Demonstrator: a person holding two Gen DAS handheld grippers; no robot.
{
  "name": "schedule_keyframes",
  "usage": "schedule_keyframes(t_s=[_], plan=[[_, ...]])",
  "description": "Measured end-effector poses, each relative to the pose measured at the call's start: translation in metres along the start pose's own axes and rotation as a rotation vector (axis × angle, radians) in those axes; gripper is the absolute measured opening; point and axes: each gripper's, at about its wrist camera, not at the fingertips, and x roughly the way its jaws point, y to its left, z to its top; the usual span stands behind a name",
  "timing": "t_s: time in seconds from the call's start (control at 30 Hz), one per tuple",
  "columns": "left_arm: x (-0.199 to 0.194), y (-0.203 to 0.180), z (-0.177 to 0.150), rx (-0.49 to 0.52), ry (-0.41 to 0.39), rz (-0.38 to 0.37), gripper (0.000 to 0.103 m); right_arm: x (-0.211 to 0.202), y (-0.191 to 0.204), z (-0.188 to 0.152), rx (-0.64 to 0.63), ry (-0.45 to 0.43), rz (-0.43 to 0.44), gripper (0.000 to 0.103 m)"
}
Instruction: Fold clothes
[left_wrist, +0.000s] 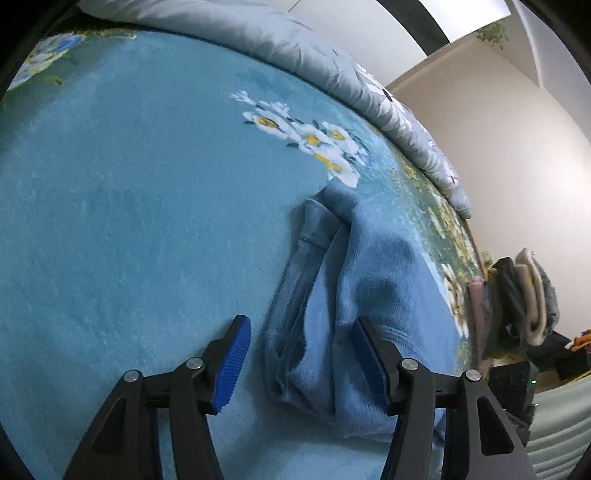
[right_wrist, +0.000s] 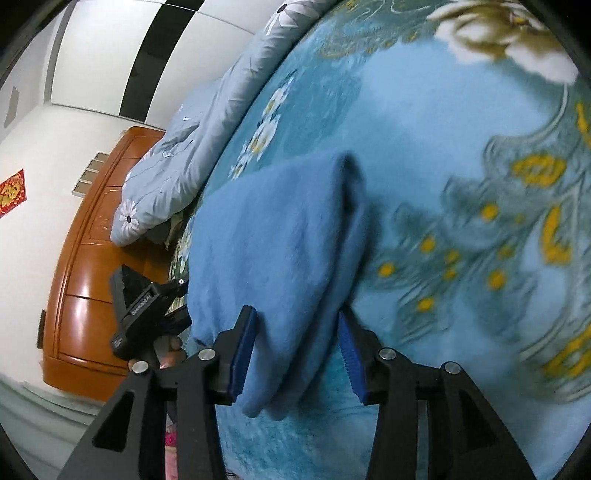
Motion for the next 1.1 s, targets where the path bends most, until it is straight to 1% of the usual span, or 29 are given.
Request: schedule_keyframes(t_s=[0.1,0.2,0.27,0.3,0.4,0.43,0.47,0.5,0.53,0.57,0.6,0.67,0.73,0.83,0.9,0.97,1.03,1.1], plan=[[-0.001,0.003,-0.003,-0.015,0.01,-0.033,0.062,0.0,0.0,-0.005,0.027,-0.031,0.007,0.046],[0.0,0.002,-0.007,-0.027,0.019,-0.062,0.062,0.002,0.001,-0.009,0.046,-0.033,0.022,0.046],[0.001,-0.001,-0.009,-0.031,0.015,-0.063,0.062,0.004,0.004,-0.012,0.053,-0.03,0.031,0.046],[0.001,-0.002,-0.01,-0.031,0.012,-0.062,0.062,0.006,0.006,-0.013,0.054,-0.025,0.035,0.048],[-0.001,-0.001,-0.013,-0.054,-0.002,-0.068,0.058,0.01,0.011,-0.015,0.05,-0.026,0.027,0.048],[-0.002,-0.001,-0.015,-0.061,-0.007,-0.064,0.047,0.009,0.012,-0.016,0.052,-0.03,0.027,0.044],[-0.003,-0.001,-0.016,-0.068,-0.012,-0.06,0.041,0.008,0.012,-0.015,0.055,-0.035,0.029,0.039],[-0.005,-0.001,-0.018,-0.069,-0.018,-0.055,0.03,0.007,0.012,-0.015,0.058,-0.039,0.032,0.029],[-0.007,-0.002,-0.02,-0.065,-0.025,-0.049,0.02,0.005,0.012,-0.015,0.061,-0.044,0.034,0.022],[-0.009,-0.003,-0.023,-0.062,-0.032,-0.042,0.017,0.003,0.013,-0.014,0.057,-0.049,0.033,0.02],[-0.011,-0.005,-0.025,-0.058,-0.038,-0.036,0.015,0.0,0.014,-0.014,0.05,-0.052,0.034,0.016],[-0.016,-0.007,-0.033,-0.064,-0.045,-0.055,0.014,-0.007,0.015,-0.013,0.044,-0.06,0.039,0.014],[-0.023,-0.011,-0.045,-0.067,-0.042,-0.093,0.014,-0.017,0.014,-0.011,0.036,-0.07,0.041,0.013],[-0.03,-0.019,-0.072,-0.055,-0.007,-0.152,0.014,-0.038,0.009,-0.01,0.026,-0.089,0.049,0.012],[-0.037,-0.029,-0.092,-0.027,0.014,-0.201,0.014,-0.054,0.006,-0.011,0.015,-0.099,0.055,0.012],[-0.042,-0.038,-0.108,0.009,0.033,-0.233,0.014,-0.069,0.004,-0.013,-0.003,-0.11,0.057,0.012],[-0.04,-0.043,-0.114,0.028,0.053,-0.235,0.014,-0.081,-0.001,-0.016,-0.023,-0.114,0.044,0.012],[-0.036,-0.044,-0.115,0.031,0.059,-0.213,0.016,-0.082,-0.006,-0.018,-0.024,-0.105,0.025,0.012]])
